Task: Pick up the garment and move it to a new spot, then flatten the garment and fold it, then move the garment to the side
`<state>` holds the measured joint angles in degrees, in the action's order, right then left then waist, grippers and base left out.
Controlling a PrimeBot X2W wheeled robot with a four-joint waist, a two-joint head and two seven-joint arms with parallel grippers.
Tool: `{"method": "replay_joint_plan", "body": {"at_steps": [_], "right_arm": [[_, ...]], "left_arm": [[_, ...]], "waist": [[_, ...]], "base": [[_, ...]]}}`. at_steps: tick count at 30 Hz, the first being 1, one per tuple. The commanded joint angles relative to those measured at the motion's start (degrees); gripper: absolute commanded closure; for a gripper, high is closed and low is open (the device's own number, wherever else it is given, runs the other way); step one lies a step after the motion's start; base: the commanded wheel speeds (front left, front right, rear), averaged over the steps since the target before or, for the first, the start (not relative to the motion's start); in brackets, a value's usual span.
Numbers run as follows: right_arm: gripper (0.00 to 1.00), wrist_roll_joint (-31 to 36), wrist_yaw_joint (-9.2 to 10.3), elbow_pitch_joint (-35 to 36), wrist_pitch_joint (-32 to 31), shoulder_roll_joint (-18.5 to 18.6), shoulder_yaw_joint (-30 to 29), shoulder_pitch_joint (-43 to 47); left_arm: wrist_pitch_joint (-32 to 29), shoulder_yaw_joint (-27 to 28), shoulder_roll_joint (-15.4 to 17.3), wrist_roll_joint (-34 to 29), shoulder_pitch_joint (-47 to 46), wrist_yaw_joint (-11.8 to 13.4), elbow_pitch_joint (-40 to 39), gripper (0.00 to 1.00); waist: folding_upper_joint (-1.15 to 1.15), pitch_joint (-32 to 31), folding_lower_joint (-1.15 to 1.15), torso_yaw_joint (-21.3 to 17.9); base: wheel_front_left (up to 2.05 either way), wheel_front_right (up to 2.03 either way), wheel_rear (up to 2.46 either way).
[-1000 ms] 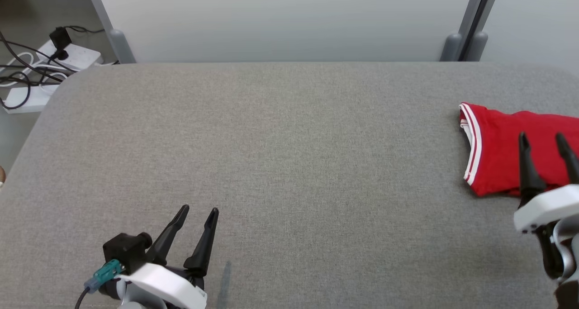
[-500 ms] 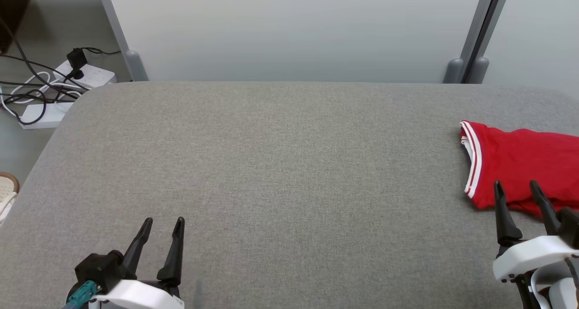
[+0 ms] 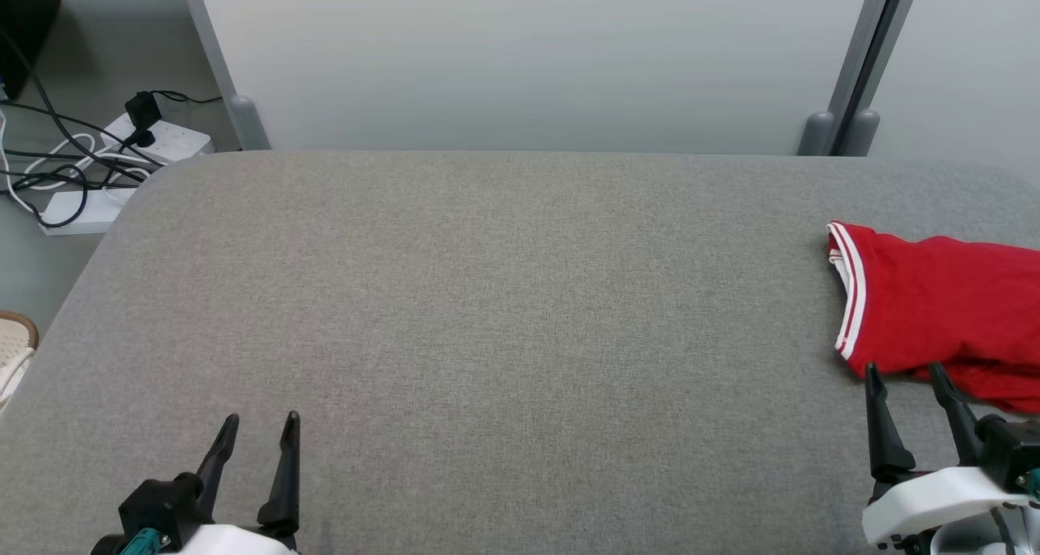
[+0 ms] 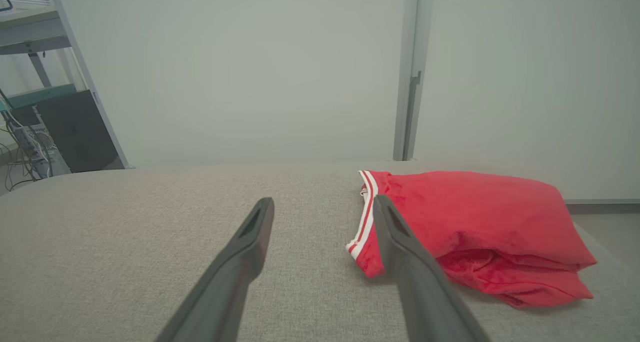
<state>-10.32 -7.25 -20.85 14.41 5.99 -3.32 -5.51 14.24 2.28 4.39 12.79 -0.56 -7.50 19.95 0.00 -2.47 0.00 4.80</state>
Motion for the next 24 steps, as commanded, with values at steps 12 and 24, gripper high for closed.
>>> {"method": "replay_joint_plan", "body": {"at_steps": [12,24], "right_arm": [[1.0,0.74,0.0,1.29,-0.02,-0.52,-0.03,0.62],[1.0,-4.72,-0.01,-0.8,-1.91,-1.75,-0.31,2.61]], "left_arm": [[-0.07,2.09,-1.41,-2.09,0.7,0.0,0.22,1.0],[-1.72,2.39,-2.14,3.24,1.94,0.0,2.61,1.0]], "waist": [[0.0,-0.31,0.0,-0.36],[0.0,-0.26,0.1,-0.66]], "base": [[0.0,0.0,0.0],[0.0,0.0,0.0]]}}
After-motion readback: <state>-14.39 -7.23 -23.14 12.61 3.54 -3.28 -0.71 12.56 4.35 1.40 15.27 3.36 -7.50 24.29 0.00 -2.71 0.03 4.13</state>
